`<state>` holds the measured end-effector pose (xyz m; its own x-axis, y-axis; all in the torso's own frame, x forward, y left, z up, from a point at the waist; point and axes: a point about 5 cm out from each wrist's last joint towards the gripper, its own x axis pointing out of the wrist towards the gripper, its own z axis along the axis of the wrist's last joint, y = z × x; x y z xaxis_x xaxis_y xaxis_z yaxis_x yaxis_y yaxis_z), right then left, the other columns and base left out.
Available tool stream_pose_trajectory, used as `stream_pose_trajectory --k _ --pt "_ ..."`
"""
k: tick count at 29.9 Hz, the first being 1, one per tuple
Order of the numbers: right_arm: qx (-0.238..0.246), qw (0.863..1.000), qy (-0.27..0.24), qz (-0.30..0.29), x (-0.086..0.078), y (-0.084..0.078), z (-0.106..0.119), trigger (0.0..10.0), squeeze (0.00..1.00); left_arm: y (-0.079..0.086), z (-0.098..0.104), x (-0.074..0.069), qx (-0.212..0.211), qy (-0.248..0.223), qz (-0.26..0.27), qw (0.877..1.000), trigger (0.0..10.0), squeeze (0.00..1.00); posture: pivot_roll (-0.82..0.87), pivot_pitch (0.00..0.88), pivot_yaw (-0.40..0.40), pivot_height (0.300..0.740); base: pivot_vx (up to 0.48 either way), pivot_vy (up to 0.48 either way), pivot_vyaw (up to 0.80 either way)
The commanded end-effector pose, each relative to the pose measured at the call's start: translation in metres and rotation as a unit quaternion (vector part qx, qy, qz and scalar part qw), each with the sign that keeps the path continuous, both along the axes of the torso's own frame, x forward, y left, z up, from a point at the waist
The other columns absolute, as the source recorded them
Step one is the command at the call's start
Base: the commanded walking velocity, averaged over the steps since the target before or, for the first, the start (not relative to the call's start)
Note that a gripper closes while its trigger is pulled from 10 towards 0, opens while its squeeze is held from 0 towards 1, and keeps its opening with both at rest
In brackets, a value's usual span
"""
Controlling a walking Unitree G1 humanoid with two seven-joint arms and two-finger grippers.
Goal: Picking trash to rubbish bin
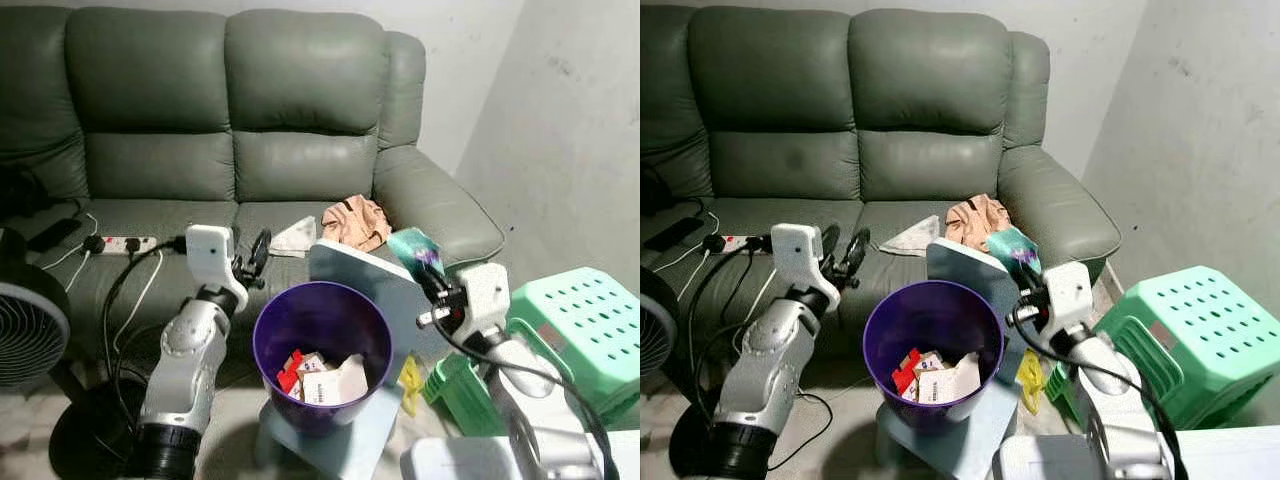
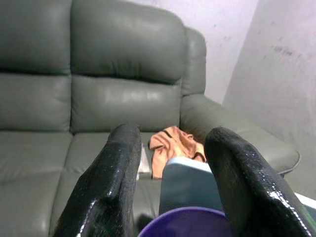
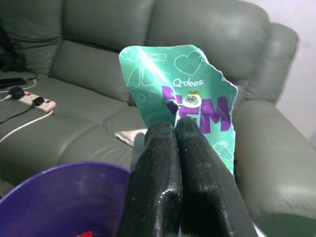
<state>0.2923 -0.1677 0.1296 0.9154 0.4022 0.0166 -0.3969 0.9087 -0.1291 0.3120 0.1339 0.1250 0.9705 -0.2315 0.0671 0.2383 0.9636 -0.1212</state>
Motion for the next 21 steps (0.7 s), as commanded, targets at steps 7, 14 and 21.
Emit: stream_pose_trajectory --k 7,14,21 --pt "-0.045 0.997 0.027 0.052 0.012 0.006 0.0 10.0 0.0 -0.015 0.0 -0.014 -0.004 -0.005 -0.023 1.0 10.0 0.0 -0.02 0.0 -0.125 0.74 0.0 0.0 0.0" --pt "-0.077 0.992 0.053 0.08 0.01 0.01 -0.009 10.0 0.0 -0.028 -0.005 -0.028 -0.014 0.006 -0.048 0.999 10.0 0.0 -0.02 0.0 -0.163 0.74 0.0 0.0 0.0" --pt "-0.105 0.988 0.086 0.079 0.004 0.006 -0.023 10.0 0.0 -0.031 -0.015 -0.043 -0.023 0.028 -0.043 0.998 10.0 0.0 -0.02 0.0 -0.203 0.74 0.0 0.0 0.0"
